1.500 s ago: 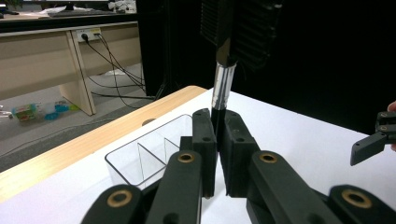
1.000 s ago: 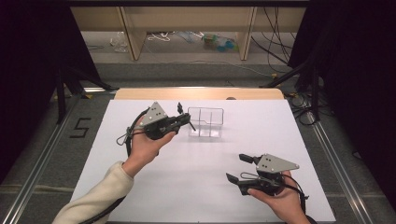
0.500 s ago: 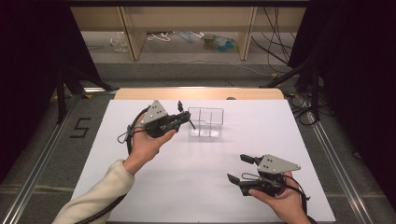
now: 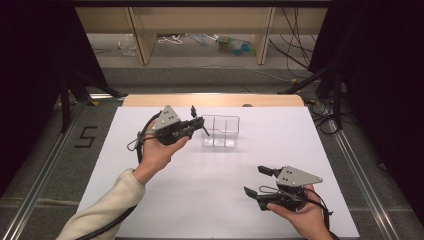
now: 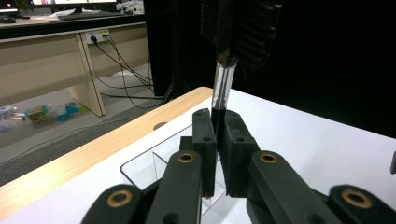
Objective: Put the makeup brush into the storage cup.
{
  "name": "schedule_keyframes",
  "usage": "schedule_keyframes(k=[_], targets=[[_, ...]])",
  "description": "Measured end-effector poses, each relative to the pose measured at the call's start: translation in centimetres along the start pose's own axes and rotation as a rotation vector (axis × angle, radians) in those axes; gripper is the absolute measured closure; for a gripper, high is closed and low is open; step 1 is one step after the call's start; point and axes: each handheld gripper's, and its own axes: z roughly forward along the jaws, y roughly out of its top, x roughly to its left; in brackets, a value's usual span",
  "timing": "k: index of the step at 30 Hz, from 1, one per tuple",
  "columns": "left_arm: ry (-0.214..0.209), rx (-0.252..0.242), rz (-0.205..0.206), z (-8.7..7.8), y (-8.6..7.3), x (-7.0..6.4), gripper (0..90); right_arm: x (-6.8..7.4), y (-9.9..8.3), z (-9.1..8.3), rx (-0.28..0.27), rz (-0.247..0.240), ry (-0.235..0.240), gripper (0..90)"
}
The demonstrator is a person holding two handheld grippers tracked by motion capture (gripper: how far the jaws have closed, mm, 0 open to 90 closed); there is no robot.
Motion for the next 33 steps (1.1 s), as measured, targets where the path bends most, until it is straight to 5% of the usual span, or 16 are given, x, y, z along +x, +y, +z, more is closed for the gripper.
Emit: schedule_keyframes(k=[33], targets=[[0.017, 0.002, 0.003, 1.1, 0.4, 0.9, 85.2, -0.1, -0.1, -0.5, 0.017, 0.005, -0.015, 20.9]])
